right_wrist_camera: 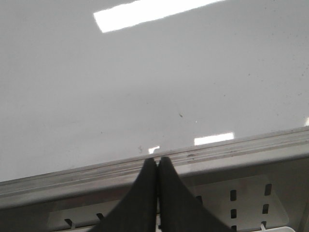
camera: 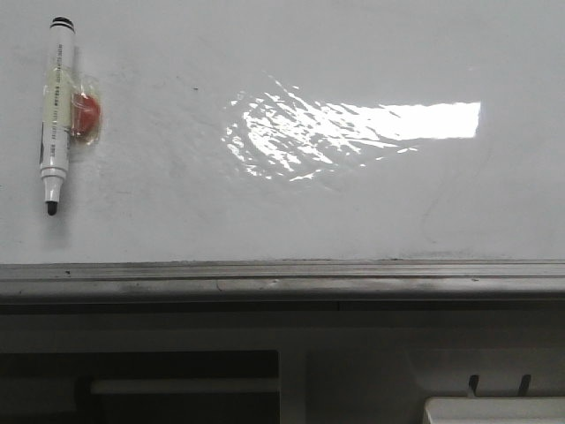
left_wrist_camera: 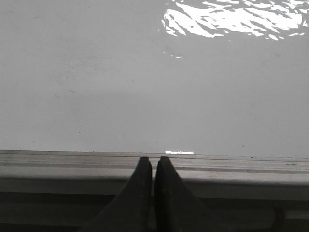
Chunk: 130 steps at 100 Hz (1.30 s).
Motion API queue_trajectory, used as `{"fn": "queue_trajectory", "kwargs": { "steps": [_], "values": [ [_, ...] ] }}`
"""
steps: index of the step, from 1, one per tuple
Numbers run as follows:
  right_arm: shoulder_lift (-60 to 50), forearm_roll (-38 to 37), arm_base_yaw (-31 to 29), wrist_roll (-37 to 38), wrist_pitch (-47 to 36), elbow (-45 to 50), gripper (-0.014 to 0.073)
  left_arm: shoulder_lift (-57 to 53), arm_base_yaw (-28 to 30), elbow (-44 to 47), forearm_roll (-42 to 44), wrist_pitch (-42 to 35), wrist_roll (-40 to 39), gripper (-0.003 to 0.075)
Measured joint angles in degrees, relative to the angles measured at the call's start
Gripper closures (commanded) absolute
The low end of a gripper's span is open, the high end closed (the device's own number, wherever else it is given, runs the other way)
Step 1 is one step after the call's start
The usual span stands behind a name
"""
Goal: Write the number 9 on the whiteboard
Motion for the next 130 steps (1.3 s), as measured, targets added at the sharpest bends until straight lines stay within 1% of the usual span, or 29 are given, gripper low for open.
{"fn": "queue_trajectory", "kwargs": {
  "steps": [63,85,120,130],
  "values": [
    [0.0,0.0,0.0,0.0,0.0,0.0,0.0663,0.0,0.0,0.0,0.0,0.0,0.0,0.074],
    [0.0,0.0,0.0,0.0,0.0,0.0,0.0663,0.0,0.0,0.0,3.3,0.0,0.0,0.074],
    [0.0,0.0,0.0,0.0,0.0,0.0,0.0663,0.0,0.0,0.0,5.2,-0.1,0.0,0.074],
    [0.0,0.0,0.0,-0.3,0.0,0.0,0.0663,0.0,0.0,0.0,5.6,-1.3,0.0,0.074]
  ]
}}
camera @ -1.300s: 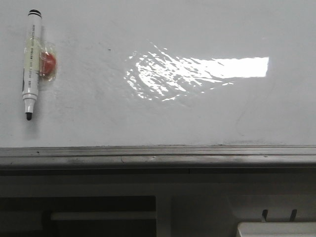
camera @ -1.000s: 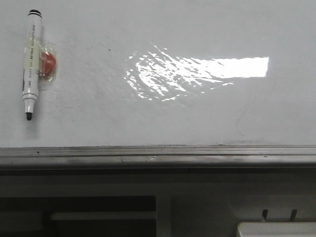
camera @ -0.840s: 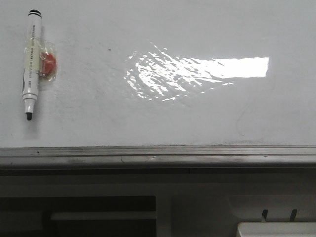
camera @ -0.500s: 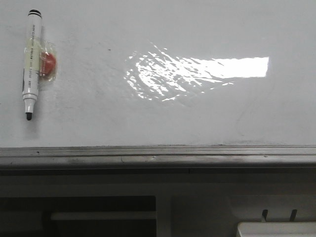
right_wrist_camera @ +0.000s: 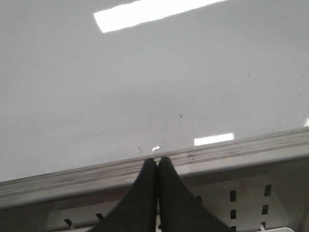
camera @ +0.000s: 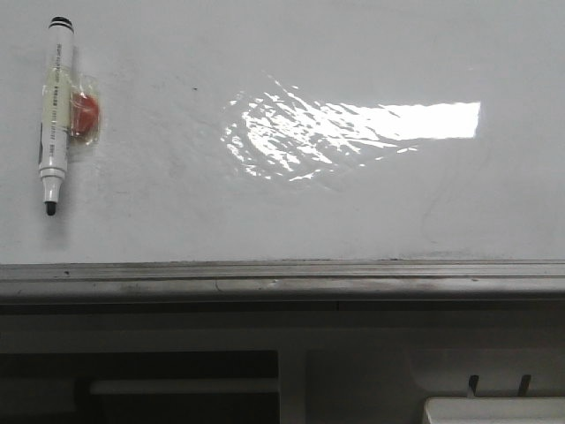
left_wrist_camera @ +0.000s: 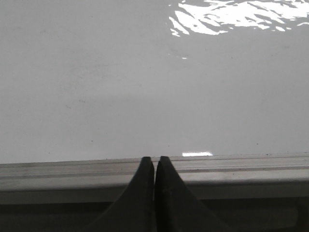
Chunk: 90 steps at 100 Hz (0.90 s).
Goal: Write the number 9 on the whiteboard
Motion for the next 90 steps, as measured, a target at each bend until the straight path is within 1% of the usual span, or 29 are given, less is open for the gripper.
{"fn": "queue_trajectory", "kwargs": {
  "steps": [21,39,58,78,90],
  "values": [
    [0.0,-0.5,0.0,0.0,-0.1,0.0,0.0663,0.0,0.0,0.0,0.1,-7.4,0.0,0.074],
    [0.0,-1.0,0.0,0.0,-0.9,0.0,0.0663,0.0,0.0,0.0,-6.6,-9.4,0.0,0.074],
    [0.0,-1.5,0.0,0.0,-6.1,0.0,0.0663,0.0,0.0,0.0,-8.2,-9.7,0.0,0.074],
    [0.0,-1.7,0.0,0.0,-8.3,0.0,0.0663,0.0,0.0,0.0,-8.3,-10.9,0.0,0.074],
    [0.0,-1.8,0.0,0.0,-13.3,0.0,0.0663,0.0,0.0,0.0,-9.9,-13.4,0.0,0.074]
  ]
}}
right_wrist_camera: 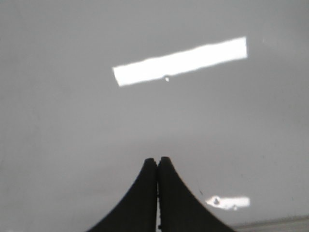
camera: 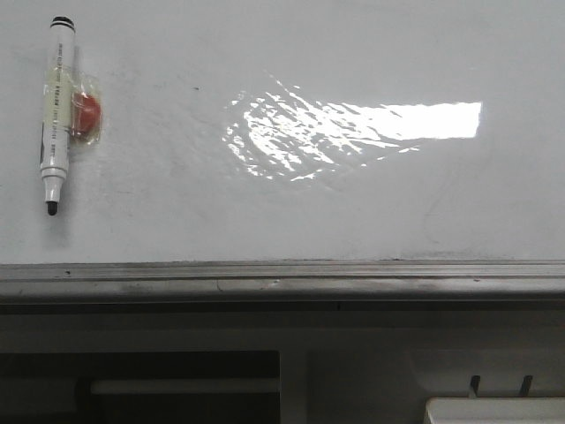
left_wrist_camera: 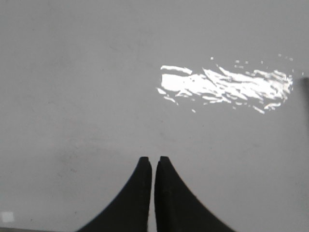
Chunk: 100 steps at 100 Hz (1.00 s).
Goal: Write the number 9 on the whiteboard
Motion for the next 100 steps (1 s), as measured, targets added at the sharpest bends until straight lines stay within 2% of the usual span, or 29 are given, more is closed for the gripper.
{"fn": "queue_trajectory", "kwargs": {
  "steps": [12,25,42,55,66,83,90,100],
  "values": [
    [0.0,0.0,0.0,0.0,-5.0,0.0,0.0663,0.0,0.0,0.0,-3.7,-4.4,0.0,0.0741],
    [0.0,0.0,0.0,0.0,-5.4,0.0,0.0663,0.0,0.0,0.0,-4.8,-7.4,0.0,0.0741],
    [1.0,1.0,0.0,0.3,-1.4,-1.1,0.0663,0.7,0.0,-0.9,-4.3,-4.8,0.0,0.0741],
    [7.2,3.0,0.0,0.6,3.9,-5.3,0.0663,3.9,0.0,-5.2,-3.7,-3.2,0.0,0.0741],
    [13.9,3.8,0.0,0.6,8.0,-9.1,0.0663,6.3,0.0,-9.0,0.9,-3.2,0.0,0.0741],
    [21.1,4.3,0.0,0.6,8.6,-10.9,0.0663,8.3,0.0,-10.7,10.3,-2.9,0.0,0.0736],
    [22.7,4.4,0.0,0.6,8.7,-11.0,0.0663,8.7,0.0,-10.7,11.5,-2.4,0.0,0.0693],
    [23.8,4.4,0.0,0.6,8.7,-11.0,0.0663,9.2,0.0,-10.7,12.0,-2.4,0.0,0.0533]
  ]
}}
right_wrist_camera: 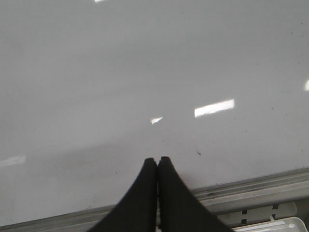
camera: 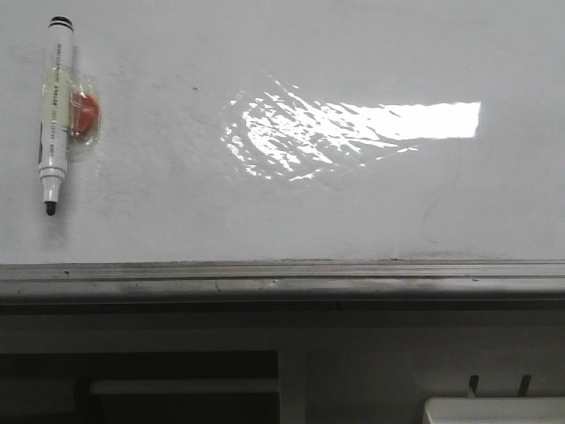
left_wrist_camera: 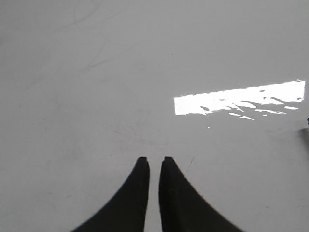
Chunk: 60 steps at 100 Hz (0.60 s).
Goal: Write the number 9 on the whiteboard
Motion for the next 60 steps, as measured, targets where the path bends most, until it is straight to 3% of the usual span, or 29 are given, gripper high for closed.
{"fn": "queue_trajectory", "kwargs": {
  "steps": [7,14,29,43,60],
  "values": [
    [0.2,0.0,0.0,0.0,0.0,0.0,0.0663,0.5,0.0,0.0,-0.6,0.0,0.0,0.0426],
    [0.2,0.0,0.0,0.0,0.0,0.0,0.0663,1.4,0.0,0.0,-4.6,0.0,-0.6,0.0379],
    [0.2,0.0,0.0,0.0,0.0,0.0,0.0663,5.2,-3.4,0.0,-12.2,0.0,-1.4,0.0377],
    [0.2,0.0,0.0,0.0,0.0,0.0,0.0663,11.2,-9.8,0.0,-6.1,-2.0,-1.4,0.0377],
    [0.2,0.0,0.0,0.0,0.1,0.0,0.0663,19.2,-19.7,0.0,-0.7,-12.7,-1.4,0.0377]
  ]
}}
